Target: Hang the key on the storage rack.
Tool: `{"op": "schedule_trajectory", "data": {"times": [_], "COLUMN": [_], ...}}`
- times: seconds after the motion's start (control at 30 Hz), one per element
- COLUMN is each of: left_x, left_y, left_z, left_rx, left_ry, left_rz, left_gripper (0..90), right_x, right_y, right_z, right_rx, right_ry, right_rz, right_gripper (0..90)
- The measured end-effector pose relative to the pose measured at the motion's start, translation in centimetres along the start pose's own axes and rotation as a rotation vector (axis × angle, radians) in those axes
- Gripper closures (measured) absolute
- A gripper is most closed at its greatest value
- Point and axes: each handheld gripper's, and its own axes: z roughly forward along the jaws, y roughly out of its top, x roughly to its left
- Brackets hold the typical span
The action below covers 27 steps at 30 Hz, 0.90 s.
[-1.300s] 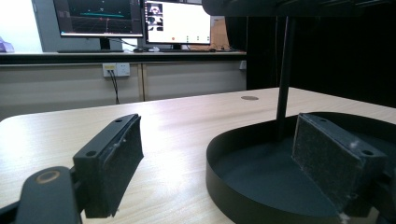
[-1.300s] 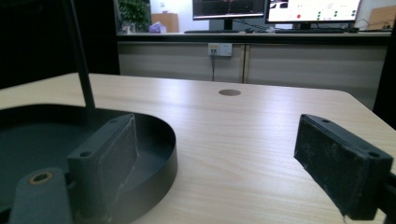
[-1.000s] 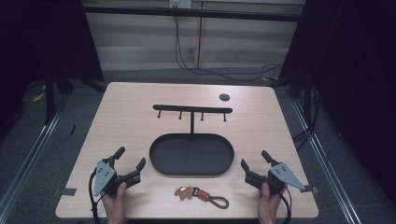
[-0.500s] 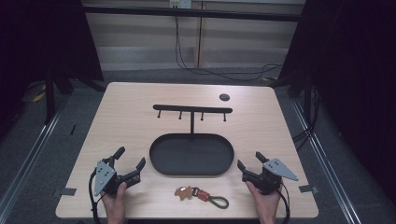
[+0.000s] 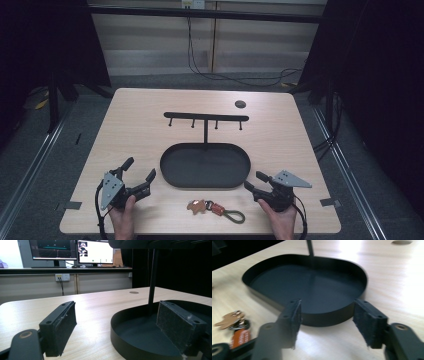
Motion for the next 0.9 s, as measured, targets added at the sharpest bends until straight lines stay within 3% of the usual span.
{"op": "schedule_trajectory", "data": {"times": [0.1, 0.4, 0.43, 0.57, 0.63, 0.67, 0.7, 0.73, 0.77, 0.9], "left_x": [0.0, 0.0, 0.0, 0.0, 0.0, 0.0, 0.0, 0.0, 0.0, 0.0], "left_y": [0.0, 0.0, 0.0, 0.0, 0.0, 0.0, 0.0, 0.0, 0.0, 0.0], "left_z": [0.0, 0.0, 0.0, 0.0, 0.0, 0.0, 0.0, 0.0, 0.0, 0.0], "left_rx": [0.000, -0.001, -0.001, -0.002, 0.000, 0.000, -0.002, -0.002, -0.001, -0.002], "left_ry": [0.000, 0.001, 0.000, 0.001, 0.000, 0.000, 0.001, 0.001, 0.001, 0.000], "left_rz": [0.000, -0.001, 0.000, 0.000, 0.000, 0.000, -0.001, -0.001, 0.000, 0.000], "left_gripper": [15.8, 15.8, 15.8, 15.8, 15.8, 15.8, 15.8, 15.8, 15.8, 15.8], "right_x": [0.2, 1.1, 1.8, 2.5, 2.9, 2.9, 3.0, 3.0, 3.1, 3.2], "right_y": [0.5, 1.8, 1.7, 1.5, 1.8, 1.8, 2.1, 2.1, 2.5, 3.1], "right_z": [0.0, 0.2, 0.4, 0.7, 1.1, 1.1, 1.3, 1.3, 1.7, 2.3], "right_rx": [0.048, 0.120, 0.155, 0.190, 0.231, 0.231, 0.262, 0.262, 0.308, 0.365], "right_ry": [0.067, 0.107, 0.106, 0.114, 0.158, 0.158, 0.195, 0.195, 0.222, 0.236], "right_rz": [0.022, 0.013, -0.012, -0.038, -0.042, -0.042, -0.042, -0.042, -0.043, -0.067], "right_gripper": [42.0, 40.8, 43.3, 45.8, 50.3, 50.3, 53.2, 53.2, 58.0, 61.4]}}
